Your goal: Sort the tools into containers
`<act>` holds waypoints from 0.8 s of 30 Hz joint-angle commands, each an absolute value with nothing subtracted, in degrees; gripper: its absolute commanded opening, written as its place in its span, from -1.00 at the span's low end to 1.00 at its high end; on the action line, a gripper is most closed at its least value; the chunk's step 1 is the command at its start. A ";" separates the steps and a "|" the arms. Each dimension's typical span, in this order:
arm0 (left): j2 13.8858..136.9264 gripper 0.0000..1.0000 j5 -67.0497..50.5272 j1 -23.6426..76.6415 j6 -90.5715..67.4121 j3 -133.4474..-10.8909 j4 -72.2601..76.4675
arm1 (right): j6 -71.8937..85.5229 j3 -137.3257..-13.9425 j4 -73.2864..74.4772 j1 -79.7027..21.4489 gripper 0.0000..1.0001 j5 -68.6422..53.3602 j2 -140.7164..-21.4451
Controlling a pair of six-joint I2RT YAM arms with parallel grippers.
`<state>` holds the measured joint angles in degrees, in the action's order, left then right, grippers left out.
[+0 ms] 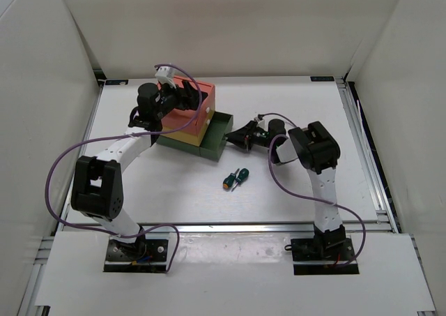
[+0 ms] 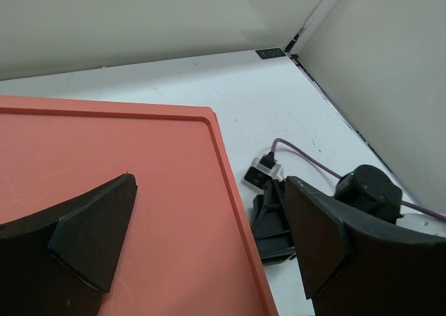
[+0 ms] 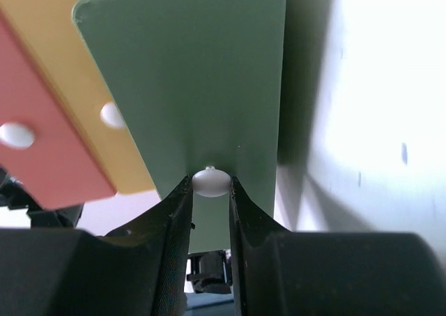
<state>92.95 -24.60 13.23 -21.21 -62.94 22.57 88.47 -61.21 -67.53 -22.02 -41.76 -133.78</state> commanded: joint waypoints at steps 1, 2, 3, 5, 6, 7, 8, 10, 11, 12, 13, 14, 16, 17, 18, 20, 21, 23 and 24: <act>97.73 0.98 -22.85 12.04 -25.05 -58.71 3.43 | 85.26 -56.62 -67.86 -20.22 -1.00 -42.80 -127.62; 97.73 0.98 -22.85 11.95 -25.14 -58.62 3.60 | 84.38 -55.38 -67.50 -20.13 -1.00 -42.89 -126.75; 97.73 0.98 -22.85 11.95 -25.31 -58.54 3.78 | 84.03 -53.37 -67.15 -19.69 -1.00 -42.89 -125.52; 97.73 0.98 -22.85 12.04 -25.31 -58.54 3.96 | 82.98 -51.86 -65.49 -18.47 -1.00 -42.89 -124.11; 97.91 0.98 -22.85 11.87 -25.40 -58.54 3.96 | 81.58 -50.64 -63.56 -18.28 -1.00 -42.72 -122.88; 97.74 0.98 -22.85 11.95 -25.40 -58.54 4.13 | 80.87 -50.28 -62.07 -18.28 -1.00 -42.63 -122.35; 97.73 0.98 -22.85 11.87 -25.31 -58.54 4.04 | 79.99 -50.19 -60.48 -17.93 -1.00 -42.54 -121.65; 97.74 0.98 -22.42 11.87 -25.40 -58.54 4.22 | 77.53 -50.36 -55.67 -17.75 -1.00 -42.63 -120.59; 97.73 0.98 -22.85 11.87 -25.31 -58.45 4.31 | 77.00 -50.36 -54.50 -17.41 -1.00 -42.54 -120.41; 97.73 0.98 -22.85 11.78 -25.40 -58.45 4.31 | 76.12 -50.80 -53.10 -17.58 -1.00 -42.37 -120.41; 97.91 0.98 -23.03 11.86 -25.40 -58.45 4.31 | 76.03 -50.97 -52.39 -17.58 -1.00 -42.19 -120.24; 97.74 0.98 -22.85 11.87 -25.49 -58.45 4.31 | 75.42 -51.24 -51.51 -17.58 -1.00 -42.19 -120.06; 97.73 0.98 -23.03 11.95 -25.23 -58.53 4.05 | 73.84 -52.99 -47.14 -17.23 -0.59 -41.32 -118.49; 97.73 0.98 -23.11 11.95 -25.22 -58.54 4.04 | 72.44 -53.52 -44.59 -17.23 -0.45 -40.79 -117.43; 97.82 0.98 -22.85 11.87 -25.14 -58.54 4.04 | 68.59 -54.13 -42.04 -17.23 -0.37 -40.00 -116.20; 97.38 0.98 -22.93 11.95 -25.22 -58.62 4.13 | 63.48 -56.58 -30.28 -16.87 -0.11 -35.89 -110.93; 97.38 0.98 -22.42 12.04 -25.31 -58.54 4.22 | 58.41 -57.56 -25.36 -16.87 -0.05 -34.29 -109.00; 97.30 0.98 -22.50 11.95 -25.40 -58.54 4.39 | 52.76 -62.72 -8.16 -17.22 -0.02 -28.34 -104.69; 97.38 0.98 -22.41 11.87 -25.49 -58.54 4.31 | 46.82 -65.10 -0.86 -18.01 -0.02 -26.21 -104.07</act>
<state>92.99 -24.51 13.08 -22.11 -63.09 22.48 61.95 -57.69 -22.74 -17.39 -34.59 -109.82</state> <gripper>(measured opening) 0.987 0.487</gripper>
